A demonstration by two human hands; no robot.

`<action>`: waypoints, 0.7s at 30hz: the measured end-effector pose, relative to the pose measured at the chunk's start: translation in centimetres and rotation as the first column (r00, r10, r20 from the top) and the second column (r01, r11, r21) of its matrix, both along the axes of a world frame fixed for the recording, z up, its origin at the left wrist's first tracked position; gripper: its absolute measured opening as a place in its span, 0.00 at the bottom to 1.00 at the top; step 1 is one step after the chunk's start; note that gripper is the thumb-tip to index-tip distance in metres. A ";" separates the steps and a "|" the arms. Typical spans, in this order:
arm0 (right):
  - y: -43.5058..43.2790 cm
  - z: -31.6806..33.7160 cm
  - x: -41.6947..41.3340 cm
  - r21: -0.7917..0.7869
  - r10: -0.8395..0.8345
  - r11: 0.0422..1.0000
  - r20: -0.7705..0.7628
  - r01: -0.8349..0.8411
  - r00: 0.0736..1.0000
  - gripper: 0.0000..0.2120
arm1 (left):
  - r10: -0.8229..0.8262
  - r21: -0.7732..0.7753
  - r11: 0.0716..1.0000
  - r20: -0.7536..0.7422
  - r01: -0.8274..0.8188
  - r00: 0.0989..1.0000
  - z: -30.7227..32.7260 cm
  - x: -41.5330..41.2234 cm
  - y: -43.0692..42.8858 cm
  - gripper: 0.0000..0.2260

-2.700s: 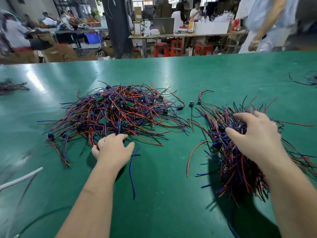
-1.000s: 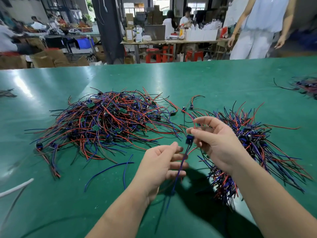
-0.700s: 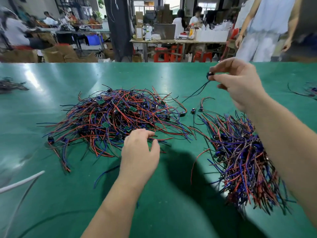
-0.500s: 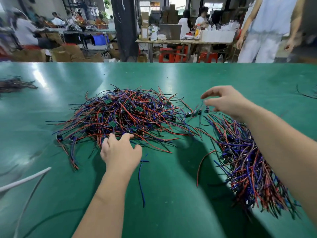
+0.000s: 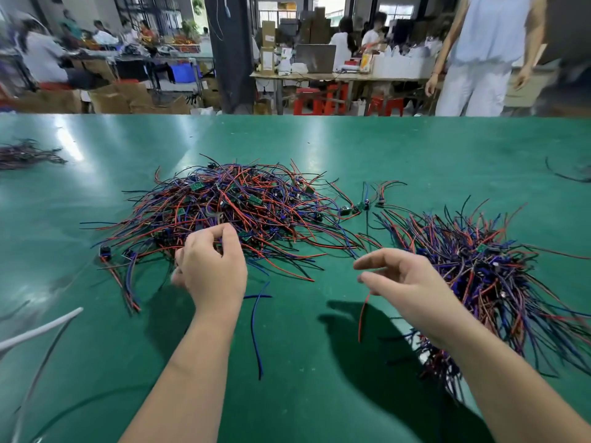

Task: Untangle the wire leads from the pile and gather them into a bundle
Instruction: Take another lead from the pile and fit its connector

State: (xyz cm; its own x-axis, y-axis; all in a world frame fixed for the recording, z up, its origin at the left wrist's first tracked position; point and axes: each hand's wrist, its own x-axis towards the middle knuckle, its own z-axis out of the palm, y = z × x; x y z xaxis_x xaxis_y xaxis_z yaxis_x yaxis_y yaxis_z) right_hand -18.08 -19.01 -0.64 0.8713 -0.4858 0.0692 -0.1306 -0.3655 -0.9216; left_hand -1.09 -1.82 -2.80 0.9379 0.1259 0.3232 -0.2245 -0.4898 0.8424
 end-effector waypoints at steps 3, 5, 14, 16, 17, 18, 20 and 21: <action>0.8 -0.4 0.3 0.211 0.043 0.975 0.128 -0.070 0.991 0.07 | -0.277 -0.302 0.900 0.157 0.313 0.948 1.6 -2.6 -0.8 0.10; 1.1 -0.1 0.5 0.479 0.019 0.869 0.220 -0.125 0.975 0.08 | -0.494 -0.270 0.794 0.236 0.545 0.837 2.4 -4.8 -1.7 0.09; -0.8 0.6 -0.7 0.735 -0.082 0.626 0.393 -0.260 0.916 0.18 | -0.873 -0.052 0.453 0.177 0.890 0.455 1.1 -10.2 -4.2 0.08; -0.8 0.6 -0.7 0.735 -0.059 0.609 0.419 -0.300 0.906 0.18 | -0.875 -0.063 0.450 0.168 0.891 0.453 0.9 -10.0 -4.1 0.11; -0.7 0.7 -0.7 0.740 -0.048 0.594 0.425 -0.316 0.904 0.18 | -0.868 -0.066 0.464 0.165 0.883 0.469 0.9 -9.9 -4.1 0.14; -0.7 0.8 -0.8 0.749 -0.037 0.574 0.428 -0.331 0.903 0.18 | -0.853 -0.089 0.491 0.149 0.866 0.499 0.9 -9.7 -4.1 0.17; -0.8 1.0 -0.9 0.773 -0.017 0.517 0.439 -0.368 0.898 0.17 | -0.813 -0.194 0.554 0.083 0.810 0.576 1.1 -9.3 -4.3 0.21; -0.8 1.0 -1.0 0.783 -0.002 0.482 0.449 -0.393 0.893 0.19 | -0.796 -0.242 0.577 0.047 0.780 0.604 1.1 -9.1 -4.3 0.22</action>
State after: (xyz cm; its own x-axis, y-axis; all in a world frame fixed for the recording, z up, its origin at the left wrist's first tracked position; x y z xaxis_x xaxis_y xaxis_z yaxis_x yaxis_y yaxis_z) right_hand -19.11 -19.83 0.35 0.9541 -0.2966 0.0406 0.2280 0.6320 -0.7407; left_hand -10.23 -6.15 -1.67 0.7179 -0.6149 0.3264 -0.3779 0.0495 0.9245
